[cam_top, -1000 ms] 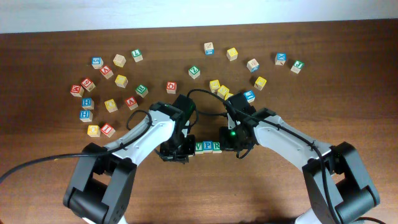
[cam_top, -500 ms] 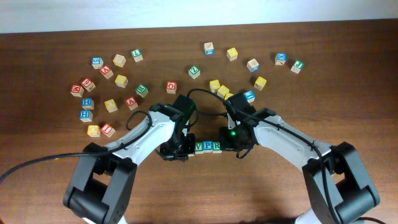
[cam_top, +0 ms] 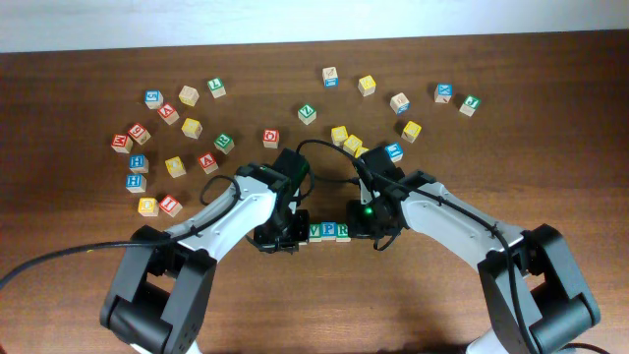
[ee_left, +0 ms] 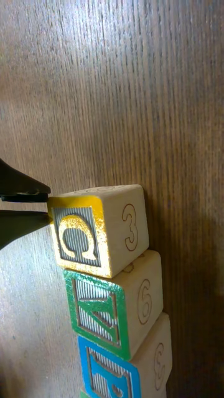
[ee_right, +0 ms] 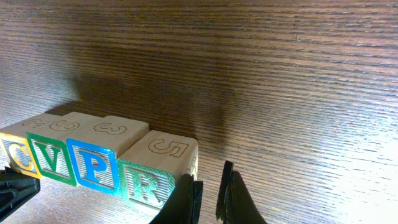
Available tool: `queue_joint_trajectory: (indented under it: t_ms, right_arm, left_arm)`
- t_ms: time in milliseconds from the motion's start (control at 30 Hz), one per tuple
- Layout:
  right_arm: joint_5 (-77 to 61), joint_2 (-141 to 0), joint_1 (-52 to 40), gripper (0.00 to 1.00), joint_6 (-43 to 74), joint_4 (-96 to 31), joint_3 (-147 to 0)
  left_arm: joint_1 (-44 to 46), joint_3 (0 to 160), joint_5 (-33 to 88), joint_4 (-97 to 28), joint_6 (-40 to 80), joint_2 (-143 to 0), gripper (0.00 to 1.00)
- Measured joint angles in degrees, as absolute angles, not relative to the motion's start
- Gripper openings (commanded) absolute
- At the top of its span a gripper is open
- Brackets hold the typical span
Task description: Spell out CVPR
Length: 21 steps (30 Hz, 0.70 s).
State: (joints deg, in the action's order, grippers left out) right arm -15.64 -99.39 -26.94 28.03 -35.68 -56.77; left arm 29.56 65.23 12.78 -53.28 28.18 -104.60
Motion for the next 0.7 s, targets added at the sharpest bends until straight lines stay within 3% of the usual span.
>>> queue_joint_trajectory:
  t_ms: [700]
  right_arm:
    - [-15.03, -99.39, -26.94, 0.06, 28.03, -35.66, -56.77]
  left_arm:
    - [29.56, 65.23, 10.02, -52.10, 28.18, -104.60, 0.00]
